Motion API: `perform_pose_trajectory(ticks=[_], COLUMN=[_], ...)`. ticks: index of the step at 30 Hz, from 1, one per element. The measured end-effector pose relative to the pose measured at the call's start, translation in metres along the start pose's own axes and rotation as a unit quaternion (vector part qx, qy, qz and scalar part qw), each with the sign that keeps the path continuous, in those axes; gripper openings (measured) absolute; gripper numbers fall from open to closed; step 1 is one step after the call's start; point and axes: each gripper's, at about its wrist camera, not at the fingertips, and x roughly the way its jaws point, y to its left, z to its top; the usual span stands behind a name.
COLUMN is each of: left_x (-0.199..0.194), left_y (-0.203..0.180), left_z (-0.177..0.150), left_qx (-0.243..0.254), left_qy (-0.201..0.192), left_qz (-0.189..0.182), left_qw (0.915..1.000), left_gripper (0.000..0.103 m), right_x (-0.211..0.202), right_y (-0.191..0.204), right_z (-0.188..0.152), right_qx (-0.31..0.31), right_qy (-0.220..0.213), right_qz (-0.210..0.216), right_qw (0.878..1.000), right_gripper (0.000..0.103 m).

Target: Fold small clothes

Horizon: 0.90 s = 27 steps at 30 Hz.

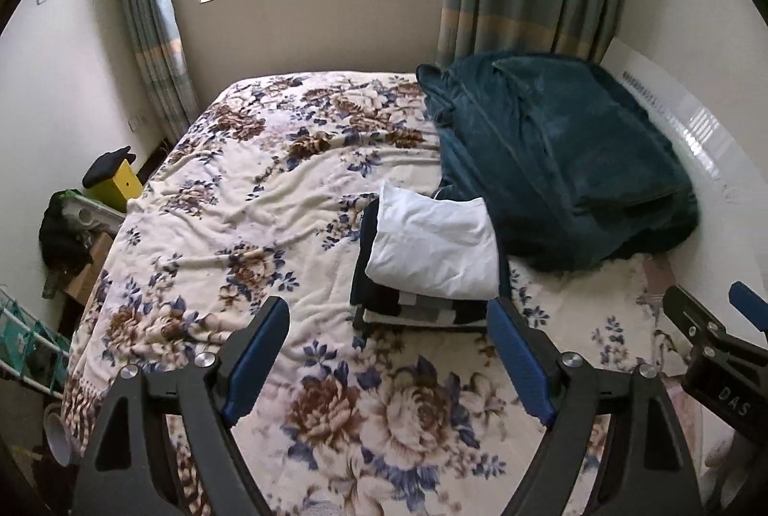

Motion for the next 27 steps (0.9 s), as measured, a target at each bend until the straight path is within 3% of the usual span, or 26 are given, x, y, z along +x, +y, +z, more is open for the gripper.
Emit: perform_pose_trajectory(ticks=[12,21,24,27], left_x=[-0.111,-0.144,-0.148,-0.149], left_y=[0.008,0.004,0.004,0.003], left_z=[-0.031,-0.048,-0.051,-0.050], left_qx=[-0.001,0.000,-0.002,-0.001], left_qy=[-0.041,-0.058,-0.059,-0.066], left_qz=[0.004,0.003,-0.001,0.005], left_qw=[0.9992,0.9983,0.9983,0.9978], left_gripper=[0.084,0.084,0.103,0.103], right_x=[-0.145,-0.196,-0.202,-0.204], right_y=[-0.010,-0.019,-0.019,-0.019], right_z=[-0.025,-0.038,-0.040,-0.042], right_qx=[0.001,-0.008,-0.014,-0.021], right_qy=[-0.044,-0.066,-0.065,-0.067], right_qz=[0.025,0.022,0.024,0.023], right_qw=[0.999,0.998,0.997,0.997], right_gripper=[0.103,0.103,0.103,0.103])
